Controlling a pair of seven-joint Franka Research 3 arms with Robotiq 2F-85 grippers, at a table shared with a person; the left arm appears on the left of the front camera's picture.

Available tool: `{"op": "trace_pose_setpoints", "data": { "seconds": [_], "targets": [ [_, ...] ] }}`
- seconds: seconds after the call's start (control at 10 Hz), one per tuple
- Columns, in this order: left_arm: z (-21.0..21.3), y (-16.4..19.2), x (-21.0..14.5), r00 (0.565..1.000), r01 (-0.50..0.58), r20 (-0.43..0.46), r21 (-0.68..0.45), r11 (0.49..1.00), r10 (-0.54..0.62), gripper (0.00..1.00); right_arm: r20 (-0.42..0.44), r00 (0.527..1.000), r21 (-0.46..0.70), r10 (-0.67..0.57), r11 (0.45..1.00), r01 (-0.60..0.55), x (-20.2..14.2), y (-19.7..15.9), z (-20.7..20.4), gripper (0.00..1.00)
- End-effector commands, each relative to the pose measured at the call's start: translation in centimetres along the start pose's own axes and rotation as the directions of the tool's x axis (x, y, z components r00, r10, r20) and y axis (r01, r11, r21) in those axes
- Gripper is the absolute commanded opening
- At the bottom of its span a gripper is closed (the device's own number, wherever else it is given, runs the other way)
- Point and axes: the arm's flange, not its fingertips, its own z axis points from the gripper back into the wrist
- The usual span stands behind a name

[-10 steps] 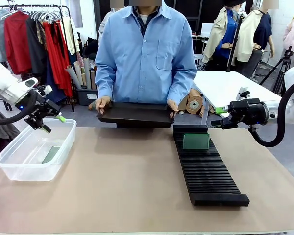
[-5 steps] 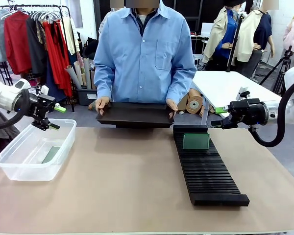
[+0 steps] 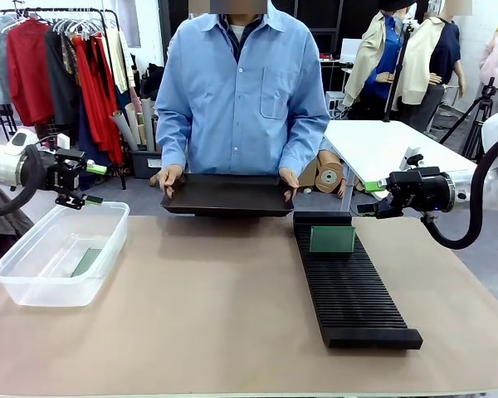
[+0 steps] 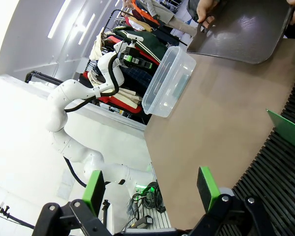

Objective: Sort PCBs into racks and boxes based on the side picked up.
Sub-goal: If the short side of the Blank PCB is picked up, insert it into the PCB Rack ; if the long side is picked up, place it in the Organizing box.

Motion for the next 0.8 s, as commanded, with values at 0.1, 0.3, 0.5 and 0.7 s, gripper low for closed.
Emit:
{"op": "trace_pose_setpoints", "data": {
  "seconds": [0.1, 0.3, 0.5, 0.7],
  "targets": [
    [0.0, 0.0, 0.0, 1.000, 0.000, 0.000, 0.000, 1.000, 0.000, 1.00, 0.011, 1.000, 0.002, 0.024, 1.000, -0.024, 0.4, 0.0, -0.1, 1.00],
    [0.0, 0.0, 0.0, 1.000, 0.000, 0.000, 0.000, 1.000, 0.000, 1.00, 0.011, 1.000, 0.002, 0.024, 1.000, -0.024, 0.4, 0.0, -0.1, 1.00],
    [0.0, 0.0, 0.0, 1.000, 0.000, 0.000, 0.000, 1.000, 0.000, 1.00, 0.011, 1.000, 0.002, 0.024, 1.000, -0.024, 0.4, 0.0, -0.1, 1.00],
    [0.0, 0.0, 0.0, 1.000, 0.000, 0.000, 0.000, 1.000, 0.000, 1.00, 0.011, 1.000, 0.002, 0.024, 1.000, -0.024, 0.4, 0.0, -0.1, 1.00]
  ]
}}
